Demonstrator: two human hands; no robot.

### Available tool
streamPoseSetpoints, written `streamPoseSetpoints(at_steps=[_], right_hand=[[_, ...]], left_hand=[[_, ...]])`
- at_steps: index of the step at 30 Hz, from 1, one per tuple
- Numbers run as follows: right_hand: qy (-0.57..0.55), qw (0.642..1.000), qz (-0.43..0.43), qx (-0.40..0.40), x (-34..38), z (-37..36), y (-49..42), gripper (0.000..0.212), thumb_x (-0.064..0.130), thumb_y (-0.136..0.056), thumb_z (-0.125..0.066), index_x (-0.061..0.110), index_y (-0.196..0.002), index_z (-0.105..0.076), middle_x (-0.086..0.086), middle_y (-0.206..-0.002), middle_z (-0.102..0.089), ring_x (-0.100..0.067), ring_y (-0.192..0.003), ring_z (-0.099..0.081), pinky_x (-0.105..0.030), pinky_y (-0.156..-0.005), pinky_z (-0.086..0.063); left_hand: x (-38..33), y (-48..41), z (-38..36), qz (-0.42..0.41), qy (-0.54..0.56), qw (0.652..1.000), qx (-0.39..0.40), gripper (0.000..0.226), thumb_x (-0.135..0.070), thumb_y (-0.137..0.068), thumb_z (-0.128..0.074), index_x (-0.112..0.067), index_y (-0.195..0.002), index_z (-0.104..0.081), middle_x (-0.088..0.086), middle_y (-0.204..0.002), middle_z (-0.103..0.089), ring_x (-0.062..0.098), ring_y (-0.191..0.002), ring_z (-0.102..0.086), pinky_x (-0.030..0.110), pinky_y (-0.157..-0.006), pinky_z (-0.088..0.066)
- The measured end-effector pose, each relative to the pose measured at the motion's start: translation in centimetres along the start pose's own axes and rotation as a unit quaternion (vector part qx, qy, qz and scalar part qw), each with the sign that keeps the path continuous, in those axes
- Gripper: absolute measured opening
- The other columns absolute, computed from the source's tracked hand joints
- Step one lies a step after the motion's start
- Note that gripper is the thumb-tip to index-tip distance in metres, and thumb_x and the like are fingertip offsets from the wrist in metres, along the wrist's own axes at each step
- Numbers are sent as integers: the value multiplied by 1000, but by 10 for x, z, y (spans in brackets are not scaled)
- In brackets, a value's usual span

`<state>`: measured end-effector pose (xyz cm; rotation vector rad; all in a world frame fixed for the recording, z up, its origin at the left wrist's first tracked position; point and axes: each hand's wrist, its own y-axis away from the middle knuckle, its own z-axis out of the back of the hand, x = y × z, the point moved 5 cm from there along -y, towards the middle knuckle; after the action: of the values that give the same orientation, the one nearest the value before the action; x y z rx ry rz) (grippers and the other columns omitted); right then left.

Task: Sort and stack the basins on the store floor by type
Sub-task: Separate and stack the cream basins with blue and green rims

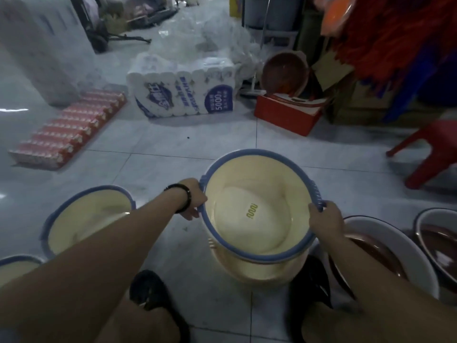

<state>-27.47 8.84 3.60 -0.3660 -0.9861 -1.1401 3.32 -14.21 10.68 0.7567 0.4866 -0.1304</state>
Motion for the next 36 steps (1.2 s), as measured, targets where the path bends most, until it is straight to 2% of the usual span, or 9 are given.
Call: streamPoseSetpoints(at_steps=[4,10,14,18,25,27,29,34,36], right_hand=[[45,998,-48,13,-43,-11,-14,29,25,-98,-64,8,-120,-71,-14,-104,-71,-41,-105,-69,-47,-94,-56],[116,991,-48,43,-73,-29,-23,26,20,-101,-61,7,-122,-72,-19,-112,-72,-41,-110,-67,-39,-88,-48],[158,983,-55,77,-81,-47,-32,14,12,-100,-53,11,-106,-66,-10,-98,-63,-37,-98,-64,-37,-82,-48],[195,976,-68,69,-89,-52,-37,21,5,-94,-54,12,-108,-67,-11,-98,-63,-39,-99,-66,-35,-81,-47],[311,946,-52,76,-106,-61,-44,18,13,-96,-58,18,-79,-55,-10,-98,-73,-27,-79,-60,-29,-71,-44],[284,952,-74,89,-110,-58,-39,13,11,-100,-59,12,-87,-61,-9,-98,-68,-26,-81,-57,-30,-73,-44],[260,955,-89,115,-115,-55,-40,10,12,-103,-57,9,-107,-66,-12,-103,-66,-28,-87,-57,-31,-76,-43],[270,944,-144,121,-99,-54,-26,56,19,-96,-57,3,-147,-43,-25,-144,-53,-44,-128,-57,-46,-98,-53],[335,934,-79,93,-73,-60,-6,70,25,-90,-57,9,-154,-36,-25,-148,-46,-46,-134,-51,-54,-108,-49]], left_hand=[[27,-36,-60,15,1,1000,-22,12,-10,-96,-60,-5,-105,-66,21,-89,-75,35,-73,-77,51,-63,-66],[65,-65,-109,13,-87,994,-62,17,-30,-89,-68,-15,-95,-72,2,-88,-72,21,-79,-67,30,-69,-56],[74,-82,-125,31,-95,991,-89,8,-27,-94,-66,-19,-92,-65,1,-87,-67,20,-76,-61,28,-69,-49],[80,-94,-141,60,-114,988,-83,19,-25,-94,-69,-20,-78,-59,-4,-71,-60,11,-59,-55,22,-48,-42],[84,-103,-149,59,-122,988,-78,16,-22,-95,-66,-23,-82,-56,-3,-76,-61,10,-60,-53,23,-47,-39],[81,-101,-150,50,-91,990,-91,2,-18,-98,-59,-20,-97,-61,4,-93,-69,17,-70,-60,28,-60,-50],[80,-102,-150,41,-72,993,-89,15,-20,-100,-56,-17,-115,-61,8,-108,-70,26,-87,-66,35,-76,-58],[77,-69,-134,92,-76,990,73,41,-34,-100,-62,-17,-134,-48,12,-118,-64,31,-89,-74,48,-79,-65],[72,-50,-108,102,-149,976,119,62,-47,-98,-63,-16,-148,-44,12,-134,-59,31,-101,-72,48,-89,-62]])
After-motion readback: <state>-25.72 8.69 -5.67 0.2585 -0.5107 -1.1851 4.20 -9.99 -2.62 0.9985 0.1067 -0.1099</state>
